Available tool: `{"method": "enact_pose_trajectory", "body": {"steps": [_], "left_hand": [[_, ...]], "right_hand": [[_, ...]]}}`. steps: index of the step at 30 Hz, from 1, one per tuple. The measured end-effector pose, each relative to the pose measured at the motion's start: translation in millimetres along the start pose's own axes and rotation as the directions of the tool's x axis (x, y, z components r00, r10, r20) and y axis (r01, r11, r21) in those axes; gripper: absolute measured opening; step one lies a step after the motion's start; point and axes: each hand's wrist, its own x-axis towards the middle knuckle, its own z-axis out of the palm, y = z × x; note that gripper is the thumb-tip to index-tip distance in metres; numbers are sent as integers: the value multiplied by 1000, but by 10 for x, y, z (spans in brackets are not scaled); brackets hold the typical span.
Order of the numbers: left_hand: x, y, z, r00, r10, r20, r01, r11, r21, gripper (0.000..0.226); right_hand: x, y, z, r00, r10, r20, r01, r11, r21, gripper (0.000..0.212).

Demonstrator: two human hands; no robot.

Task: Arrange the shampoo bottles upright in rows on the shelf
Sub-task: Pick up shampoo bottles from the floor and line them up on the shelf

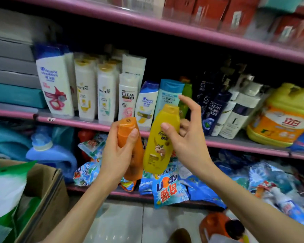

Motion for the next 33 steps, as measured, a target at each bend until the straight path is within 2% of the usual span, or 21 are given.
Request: {"method": "enact_pose_trajectory", "body": {"steps": [2,5,7,10,13,17,20,25,30,33], "left_hand": [[22,-31,-31,999,-29,-35,28,999,-25,23],[61,-44,-71,996,-58,-65,55,997,-47,29],[90,-43,-60,996,-69,-54,68,997,-25,37],[121,-51,-43,996,-81,-29,81,997,-3,40],[130,-48,-35,995,-95,0,95,995,3,28],[163,-28,-65,994,-112,0,112,994,3,28],[180,-18,-102,994,-107,10,107,994,7,32],[180,7,-109,993,-113,16,113,994,9,23],[168,-55,-107,991,-134,14,134,991,17,34],[163,-57,-108,992,-128,22,127,991,39,30]], "right_hand": [[167,41,-228,989,-28,-143,22,999,-41,57],[474,181,-576,929,-44,-367,-12,989,-148,41],[658,305,-722,909,-35,-416,-68,971,-230,34],[854,499,-798,940,-5,-342,-108,945,-310,32],[981,662,-781,974,71,-214,-128,955,-266,35],[1024,843,-708,984,160,-79,-173,966,-191,40],[1017,933,-737,975,203,-89,-216,959,-181,41],[894,1090,-741,926,370,-76,-372,861,-346,53],[875,1150,-667,921,390,-25,-374,860,-348,45],[913,1148,-690,915,403,3,-377,859,-346,40]]}}
